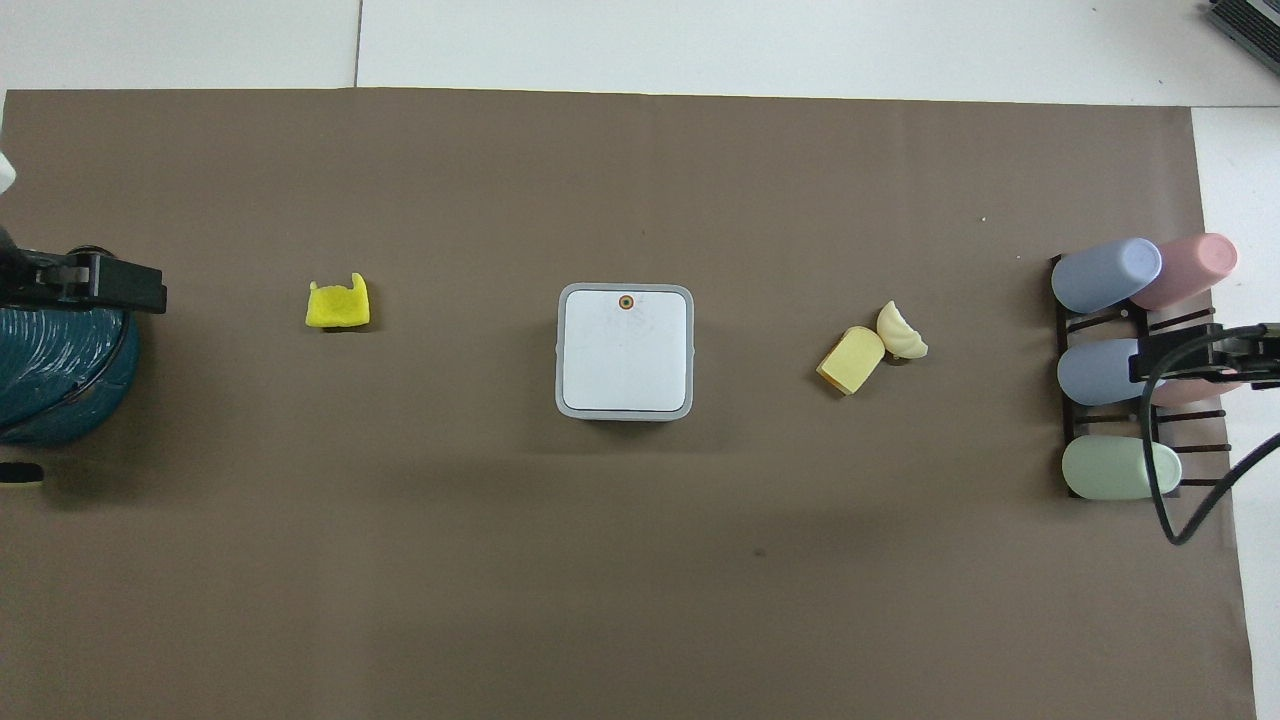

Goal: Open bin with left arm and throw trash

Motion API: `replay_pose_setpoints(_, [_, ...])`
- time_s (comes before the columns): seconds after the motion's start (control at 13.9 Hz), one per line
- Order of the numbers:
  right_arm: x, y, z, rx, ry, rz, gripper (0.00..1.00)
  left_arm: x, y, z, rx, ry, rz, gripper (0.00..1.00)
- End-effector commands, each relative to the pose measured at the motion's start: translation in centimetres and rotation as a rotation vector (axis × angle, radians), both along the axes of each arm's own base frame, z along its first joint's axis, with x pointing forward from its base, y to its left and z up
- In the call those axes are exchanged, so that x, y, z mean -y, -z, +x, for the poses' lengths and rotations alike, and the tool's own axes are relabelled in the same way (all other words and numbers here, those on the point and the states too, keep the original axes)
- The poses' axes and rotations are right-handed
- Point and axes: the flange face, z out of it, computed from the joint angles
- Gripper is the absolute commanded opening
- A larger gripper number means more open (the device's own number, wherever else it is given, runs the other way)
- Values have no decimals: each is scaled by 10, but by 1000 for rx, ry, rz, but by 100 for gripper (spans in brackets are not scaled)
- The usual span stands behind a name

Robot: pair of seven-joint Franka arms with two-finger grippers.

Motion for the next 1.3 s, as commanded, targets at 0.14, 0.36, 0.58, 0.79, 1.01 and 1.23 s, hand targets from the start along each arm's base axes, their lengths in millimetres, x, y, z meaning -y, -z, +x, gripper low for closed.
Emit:
replay_pose_setpoints(0.14, [1, -3, -5, 11, 12, -2, 100, 15, -4, -16, -27, 39, -7, 100])
replay_pose_setpoints(0.36, [1, -3, -5, 11, 12, -2, 100, 15, -5, -15, -17, 38, -8, 100])
replay_pose_setpoints(0.58, [1, -3, -5, 11, 12, -2, 100, 27, -1, -19, -35, 62, -5, 100])
replay_pose_setpoints(0.79, [1, -2, -5, 10, 12, -2, 100, 29, -1, -23, -63, 51, -72, 100])
replay_pose_setpoints(1.01, [12, -5, -6, 14, 32, -1, 100, 35, 0, -26, -80, 53, -69, 100])
replay_pose_setpoints(1.23, [12, 0, -11, 8, 42, 0, 100, 63, 5, -35, -84, 109, -60, 4])
